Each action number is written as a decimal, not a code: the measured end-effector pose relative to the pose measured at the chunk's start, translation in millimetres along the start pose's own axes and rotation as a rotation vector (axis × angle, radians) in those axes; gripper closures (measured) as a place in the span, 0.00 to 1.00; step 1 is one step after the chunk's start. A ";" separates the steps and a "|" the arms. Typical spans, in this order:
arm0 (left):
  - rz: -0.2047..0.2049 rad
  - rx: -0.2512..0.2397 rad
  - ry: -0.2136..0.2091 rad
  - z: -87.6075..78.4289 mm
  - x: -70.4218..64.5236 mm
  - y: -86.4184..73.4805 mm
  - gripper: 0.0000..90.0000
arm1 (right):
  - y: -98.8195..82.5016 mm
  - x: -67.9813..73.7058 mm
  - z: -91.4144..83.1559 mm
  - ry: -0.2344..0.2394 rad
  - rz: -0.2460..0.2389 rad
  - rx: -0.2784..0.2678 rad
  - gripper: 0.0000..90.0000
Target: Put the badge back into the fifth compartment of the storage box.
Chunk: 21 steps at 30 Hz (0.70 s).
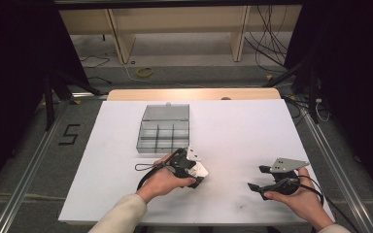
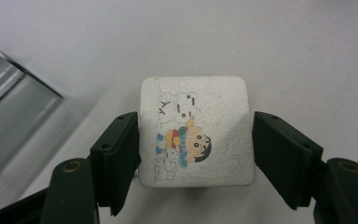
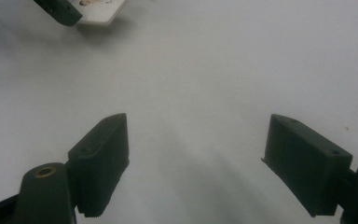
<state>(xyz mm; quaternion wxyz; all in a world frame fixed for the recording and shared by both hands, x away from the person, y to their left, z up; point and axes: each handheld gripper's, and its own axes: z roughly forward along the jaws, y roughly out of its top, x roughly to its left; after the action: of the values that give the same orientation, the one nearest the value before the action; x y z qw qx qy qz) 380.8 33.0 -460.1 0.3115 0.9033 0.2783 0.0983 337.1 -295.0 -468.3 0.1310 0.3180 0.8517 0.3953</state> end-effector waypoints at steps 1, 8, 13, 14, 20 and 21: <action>-0.008 -0.013 0.009 -1.1 0.2 0.4 0.36 | 0.0 -0.1 0.0 0.000 0.000 0.000 0.25; -0.079 -0.070 0.063 -9.6 2.1 4.1 0.36 | 0.0 -0.2 0.1 0.000 -0.001 -0.001 0.25; -0.120 -0.107 0.100 -14.9 4.5 5.9 0.36 | -0.2 -0.2 0.0 -0.001 -0.001 0.000 0.25; -0.127 -0.111 0.103 -16.2 5.2 6.2 0.36 | -0.1 -0.2 0.0 -0.001 0.000 0.000 0.25; -0.162 -0.141 0.141 -22.7 10.8 7.5 0.36 | -0.1 -0.3 0.0 0.000 0.000 -0.001 0.25; -0.172 -0.149 0.145 -23.7 11.6 7.6 0.36 | -0.1 -0.3 0.0 0.000 0.000 -0.001 0.25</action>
<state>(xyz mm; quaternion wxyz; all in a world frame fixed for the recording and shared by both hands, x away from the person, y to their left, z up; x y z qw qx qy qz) 385.5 46.6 -436.7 0.3641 0.8409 0.3685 0.1568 337.3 -295.2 -468.4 0.1313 0.3181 0.8514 0.3959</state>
